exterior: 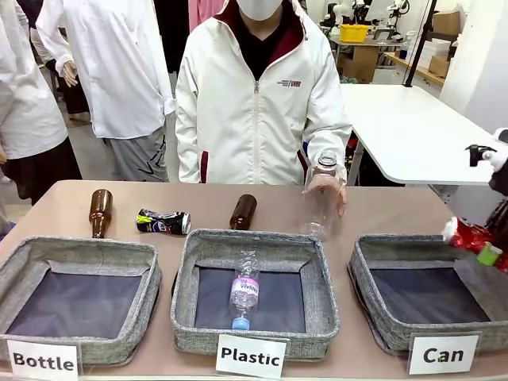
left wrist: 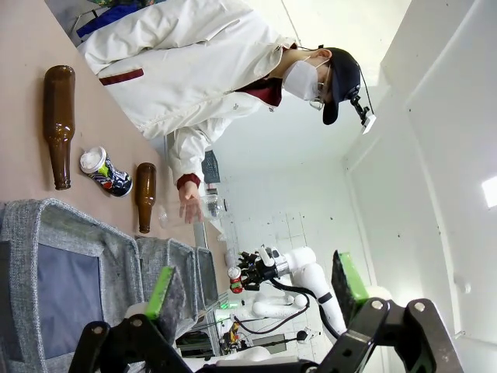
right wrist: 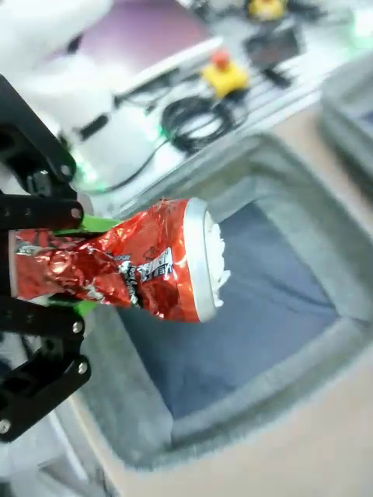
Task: Sort the can waste into the basket.
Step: Pick up the can waste from the table and place it in the right Fabric basket.
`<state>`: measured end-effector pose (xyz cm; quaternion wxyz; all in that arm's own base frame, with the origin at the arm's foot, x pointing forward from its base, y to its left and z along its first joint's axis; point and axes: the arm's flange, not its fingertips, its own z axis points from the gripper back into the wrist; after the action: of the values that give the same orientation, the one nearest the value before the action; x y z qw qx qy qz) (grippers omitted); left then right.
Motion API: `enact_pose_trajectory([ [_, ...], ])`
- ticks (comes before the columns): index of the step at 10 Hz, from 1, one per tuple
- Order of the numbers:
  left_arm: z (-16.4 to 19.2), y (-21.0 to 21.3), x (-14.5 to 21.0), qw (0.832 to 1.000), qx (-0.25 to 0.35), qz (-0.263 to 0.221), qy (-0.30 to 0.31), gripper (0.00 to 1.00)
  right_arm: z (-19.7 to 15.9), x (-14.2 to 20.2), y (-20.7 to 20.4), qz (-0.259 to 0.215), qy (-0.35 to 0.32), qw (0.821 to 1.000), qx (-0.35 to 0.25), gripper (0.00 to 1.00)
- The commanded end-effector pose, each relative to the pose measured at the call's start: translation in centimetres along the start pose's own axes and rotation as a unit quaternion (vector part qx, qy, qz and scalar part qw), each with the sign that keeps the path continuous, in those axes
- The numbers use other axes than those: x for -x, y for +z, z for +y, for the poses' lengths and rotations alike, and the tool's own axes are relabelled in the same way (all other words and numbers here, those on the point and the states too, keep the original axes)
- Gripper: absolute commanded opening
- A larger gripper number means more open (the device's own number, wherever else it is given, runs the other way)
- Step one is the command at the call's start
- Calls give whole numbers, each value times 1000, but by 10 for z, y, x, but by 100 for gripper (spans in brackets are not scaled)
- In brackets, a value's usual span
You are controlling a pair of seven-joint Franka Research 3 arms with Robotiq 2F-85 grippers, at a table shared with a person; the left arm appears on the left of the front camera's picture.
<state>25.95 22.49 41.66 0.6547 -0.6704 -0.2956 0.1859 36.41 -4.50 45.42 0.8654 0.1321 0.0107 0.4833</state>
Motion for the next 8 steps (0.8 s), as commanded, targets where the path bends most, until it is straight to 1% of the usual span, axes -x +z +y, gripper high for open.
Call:
enact_pose_trajectory([
  [1,0,1,5,1000,3,6,-9,100,5,2,-7,-9,193,975,107,18],
  [4,0,1,5,1000,3,6,-9,100,4,0,-8,-7,213,971,111,18],
  [5,0,1,5,1000,3,6,-9,100,4,-1,-8,-4,219,969,111,48],
  [6,0,1,5,1000,3,6,-9,100,3,-1,-9,-3,224,968,111,85],
  [7,0,1,5,1000,3,6,-9,100,2,-2,-9,-3,224,968,109,100],
  [8,0,1,5,1000,3,6,-9,100,2,-4,-9,-4,222,969,107,100],
])
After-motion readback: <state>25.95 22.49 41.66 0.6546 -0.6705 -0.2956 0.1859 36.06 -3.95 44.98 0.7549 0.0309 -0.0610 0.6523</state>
